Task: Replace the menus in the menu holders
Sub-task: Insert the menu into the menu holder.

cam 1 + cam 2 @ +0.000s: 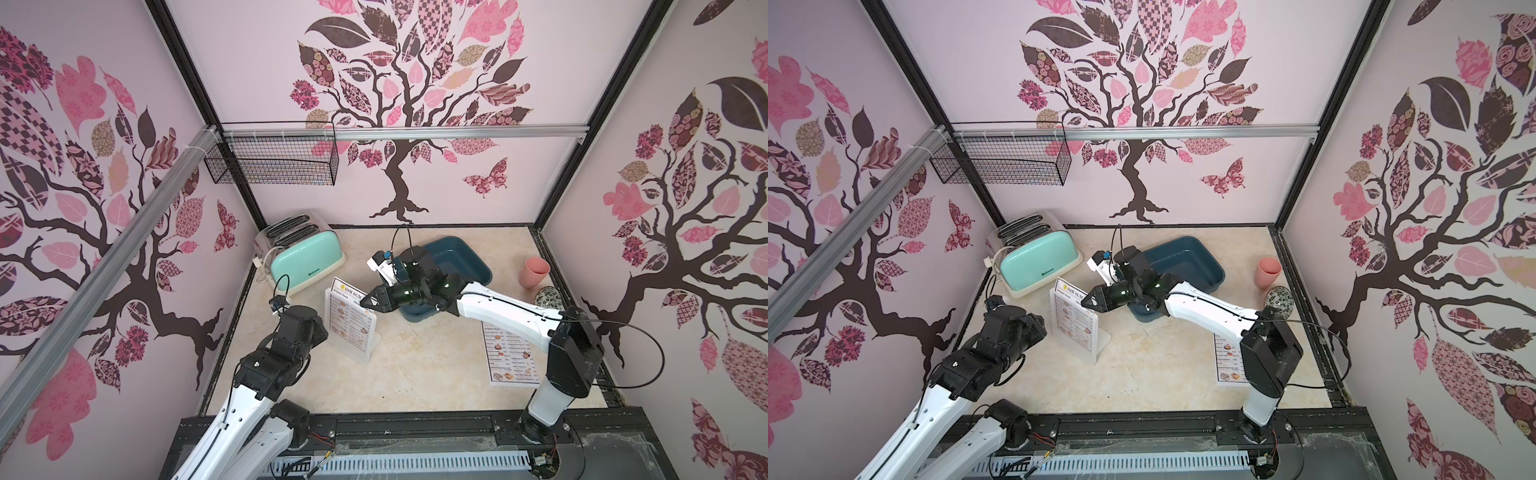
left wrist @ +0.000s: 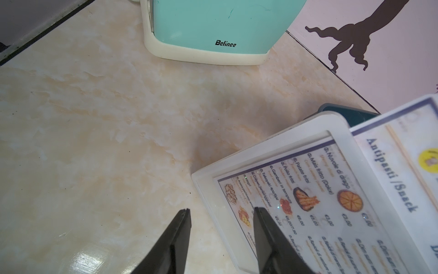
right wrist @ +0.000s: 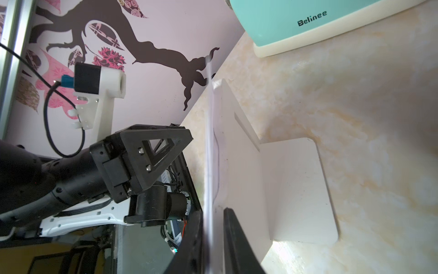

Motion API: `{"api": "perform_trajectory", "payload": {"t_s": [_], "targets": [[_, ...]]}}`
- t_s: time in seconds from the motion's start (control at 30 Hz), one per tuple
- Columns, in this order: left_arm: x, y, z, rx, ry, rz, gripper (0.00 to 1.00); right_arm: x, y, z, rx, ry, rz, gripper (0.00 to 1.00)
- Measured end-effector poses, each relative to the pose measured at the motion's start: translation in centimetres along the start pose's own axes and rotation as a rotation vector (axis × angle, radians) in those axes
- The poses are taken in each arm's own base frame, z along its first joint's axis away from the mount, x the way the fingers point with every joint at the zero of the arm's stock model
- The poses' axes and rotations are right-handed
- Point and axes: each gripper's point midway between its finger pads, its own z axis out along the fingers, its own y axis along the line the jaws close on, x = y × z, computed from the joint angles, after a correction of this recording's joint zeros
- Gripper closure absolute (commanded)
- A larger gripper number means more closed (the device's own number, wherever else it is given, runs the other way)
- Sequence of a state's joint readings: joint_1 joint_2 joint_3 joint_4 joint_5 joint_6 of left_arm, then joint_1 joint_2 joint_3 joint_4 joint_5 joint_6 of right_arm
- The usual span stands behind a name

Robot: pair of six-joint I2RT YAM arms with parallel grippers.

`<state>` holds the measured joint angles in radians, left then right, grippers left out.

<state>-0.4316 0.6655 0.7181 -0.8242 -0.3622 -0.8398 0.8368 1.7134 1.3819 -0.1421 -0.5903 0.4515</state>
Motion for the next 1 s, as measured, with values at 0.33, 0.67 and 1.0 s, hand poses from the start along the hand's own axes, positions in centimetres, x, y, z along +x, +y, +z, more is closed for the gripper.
{"api": "perform_trajectory", "payload": {"t_s": [0.33, 0.67, 1.0], "targets": [[0.0, 0.0, 0.0, 0.0, 0.0, 0.0, 0.51, -3.3, 2.3, -1.7, 0.002, -0.058, -0.068, 0.74], [0.0, 0.0, -0.1, 0.003, -0.002, -0.001, 0.51, -3.0, 1.7, -1.6, 0.025, -0.045, -0.063, 0.84], [0.0, 0.0, -0.1, 0.003, -0.003, 0.0, 0.51, -2.8, 1.3, -1.5, 0.041, -0.032, -0.067, 0.73]]}}
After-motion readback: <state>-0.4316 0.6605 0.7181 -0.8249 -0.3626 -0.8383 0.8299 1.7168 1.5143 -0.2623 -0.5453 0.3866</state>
